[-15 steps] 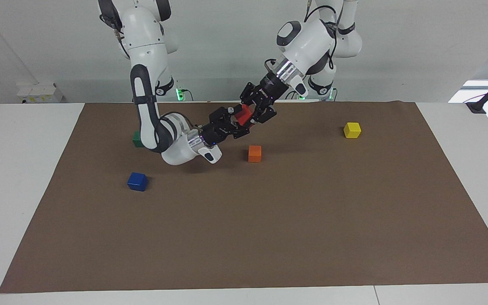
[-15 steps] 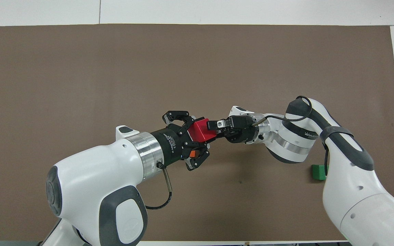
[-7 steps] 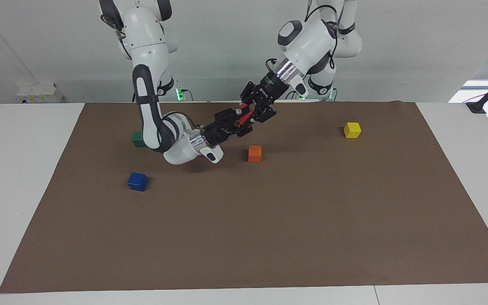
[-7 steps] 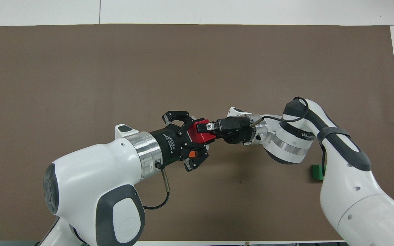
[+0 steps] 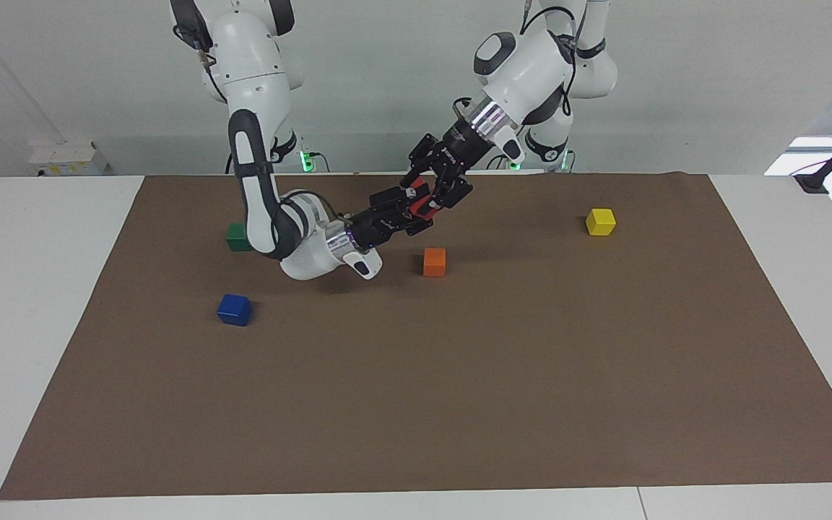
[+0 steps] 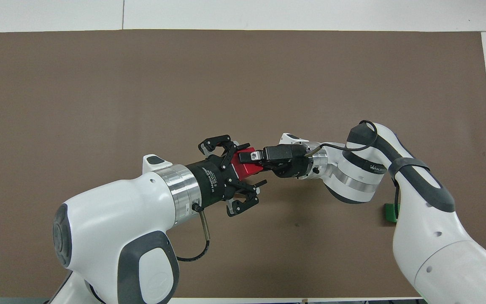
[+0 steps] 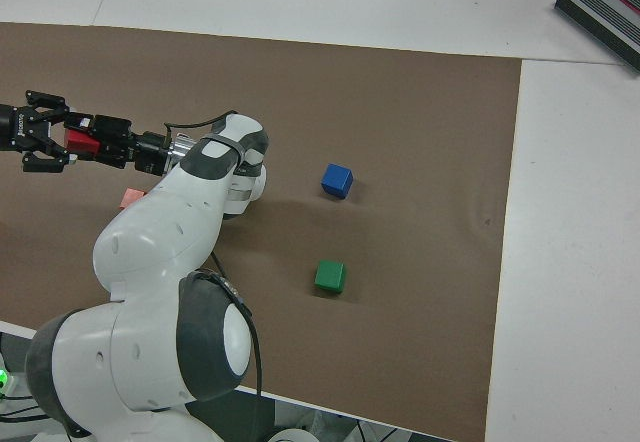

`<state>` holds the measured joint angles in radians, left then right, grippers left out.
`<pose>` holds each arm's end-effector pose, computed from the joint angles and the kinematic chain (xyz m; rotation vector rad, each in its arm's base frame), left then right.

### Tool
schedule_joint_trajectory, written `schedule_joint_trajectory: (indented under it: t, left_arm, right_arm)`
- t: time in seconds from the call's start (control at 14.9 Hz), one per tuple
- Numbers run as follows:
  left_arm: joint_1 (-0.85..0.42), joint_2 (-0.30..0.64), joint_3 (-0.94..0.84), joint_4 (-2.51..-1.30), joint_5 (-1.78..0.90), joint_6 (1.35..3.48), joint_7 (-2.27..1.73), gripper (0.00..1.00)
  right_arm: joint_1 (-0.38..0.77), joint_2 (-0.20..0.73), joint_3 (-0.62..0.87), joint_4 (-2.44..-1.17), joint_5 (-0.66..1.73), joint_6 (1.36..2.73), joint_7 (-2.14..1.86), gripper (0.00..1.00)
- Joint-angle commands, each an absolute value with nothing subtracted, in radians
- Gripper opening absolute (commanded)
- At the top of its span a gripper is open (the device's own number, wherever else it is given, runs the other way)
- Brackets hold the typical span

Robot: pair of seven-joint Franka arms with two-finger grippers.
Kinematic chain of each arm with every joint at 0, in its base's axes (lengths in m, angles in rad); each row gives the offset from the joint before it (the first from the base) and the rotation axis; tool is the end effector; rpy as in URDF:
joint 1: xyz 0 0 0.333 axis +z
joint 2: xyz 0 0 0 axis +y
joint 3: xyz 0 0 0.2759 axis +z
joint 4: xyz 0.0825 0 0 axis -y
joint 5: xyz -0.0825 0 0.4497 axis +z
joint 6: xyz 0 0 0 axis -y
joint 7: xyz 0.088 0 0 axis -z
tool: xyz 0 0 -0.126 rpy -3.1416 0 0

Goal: Transfer red block to right arm and stack on blue block
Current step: 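Open the left gripper and pull it back from the red cube, then carry the red cube with the right gripper above the blue cube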

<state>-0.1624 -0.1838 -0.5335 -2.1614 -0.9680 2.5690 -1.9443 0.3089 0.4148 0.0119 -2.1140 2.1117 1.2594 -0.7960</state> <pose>0.4764 -0.3993 0.4438 1.3802 1.9491 -0.6160 0.5305 0.3088 0.2390 -1.0048 0.0524 0.1872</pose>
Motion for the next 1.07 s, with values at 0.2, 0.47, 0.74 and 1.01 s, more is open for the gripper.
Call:
schedule_joint_trajectory:
  t: [0.2, 0.47, 0.74, 1.01]
  left_arm:
    - [-0.160, -0.259, -0.399, -2.151, -0.977, 2.334, -1.928, 1.00]
    - [-0.160, -0.250, -0.235, -2.059, -0.872, 2.182, -1.844, 1.00]
    - [-0.160, -0.224, -0.131, -2.039, -0.643, 2.141, -1.731, 1.00]
    - [-0.155, -0.224, -0.030, -2.040, -0.511, 2.090, -1.507, 1.00]
  right_arm:
    - [0.311, 0.390, 0.020, -2.106, 2.137, 1.333, -0.781, 0.00]
    - [0.290, 0.332, 0.014, -2.103, 2.120, 1.463, -0.669, 0.00]
    - [0.219, 0.249, 0.011, -2.071, 1.955, 1.628, -0.478, 0.00]
    - [0.215, 0.117, 0.011, -2.026, 1.642, 1.989, -0.156, 0.00]
